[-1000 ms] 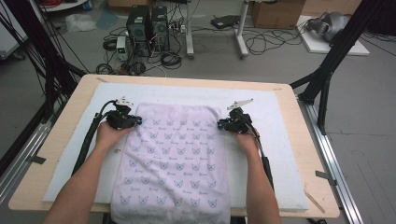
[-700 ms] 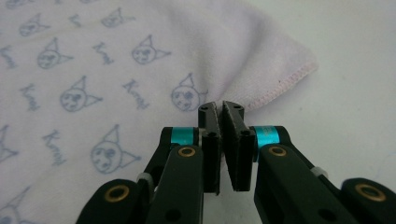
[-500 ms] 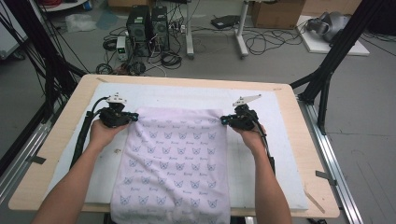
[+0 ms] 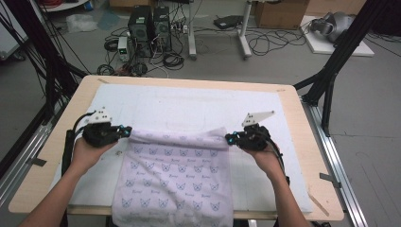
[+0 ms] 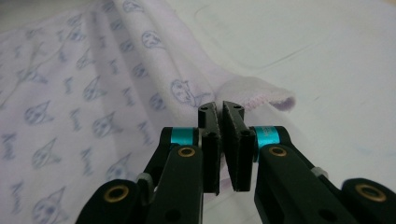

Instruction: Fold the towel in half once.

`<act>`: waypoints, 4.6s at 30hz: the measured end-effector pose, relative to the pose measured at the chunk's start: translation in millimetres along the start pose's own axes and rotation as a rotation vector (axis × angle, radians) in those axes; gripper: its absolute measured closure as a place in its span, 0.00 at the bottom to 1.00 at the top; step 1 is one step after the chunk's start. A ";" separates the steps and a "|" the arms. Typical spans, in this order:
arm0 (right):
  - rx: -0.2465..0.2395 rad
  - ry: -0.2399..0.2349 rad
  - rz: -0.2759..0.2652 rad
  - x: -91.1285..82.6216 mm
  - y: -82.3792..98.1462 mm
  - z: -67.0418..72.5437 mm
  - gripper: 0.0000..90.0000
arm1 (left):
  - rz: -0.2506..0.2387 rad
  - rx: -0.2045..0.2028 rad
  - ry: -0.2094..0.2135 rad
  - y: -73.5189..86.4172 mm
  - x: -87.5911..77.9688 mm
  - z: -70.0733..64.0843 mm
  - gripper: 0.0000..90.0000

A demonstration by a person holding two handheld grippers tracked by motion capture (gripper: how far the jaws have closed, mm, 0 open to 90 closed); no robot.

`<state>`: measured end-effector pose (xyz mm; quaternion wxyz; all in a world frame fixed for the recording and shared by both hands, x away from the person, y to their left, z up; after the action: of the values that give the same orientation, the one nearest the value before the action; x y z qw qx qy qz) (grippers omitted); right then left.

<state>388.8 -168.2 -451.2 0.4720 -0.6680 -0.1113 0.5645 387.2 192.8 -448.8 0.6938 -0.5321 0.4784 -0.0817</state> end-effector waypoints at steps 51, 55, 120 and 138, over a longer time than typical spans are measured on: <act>0.053 -0.043 0.010 18.8 9.7 12.3 0.84 | 0.076 -0.050 0.018 18.9 15.6 -8.1 0.84; 0.049 -0.043 0.030 26.2 11.6 10.7 0.84 | 0.090 -0.046 0.012 20.9 23.8 -4.9 0.87; 0.006 -0.080 -0.047 -9.5 30.0 41.8 0.65 | 0.003 -0.014 -0.001 27.5 -11.6 -27.0 0.67; 0.057 -0.119 0.089 43.9 44.7 8.9 0.91 | 0.136 -0.008 0.016 48.6 32.2 -10.4 0.91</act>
<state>378.9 -157.4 -512.8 0.4577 -0.6238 -0.0932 0.6267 377.2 186.4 -506.8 0.6919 -0.5003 0.5192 -0.0368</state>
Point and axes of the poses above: each handheld gripper's, and its own axes: x roughly forward along the jaws, y roughly out of its underside, z roughly to its left, the point moved 10 cm from there along x, roughly forward along the jaws, and after that the axes turned 2 degrees about z, right-handed, at the moved point
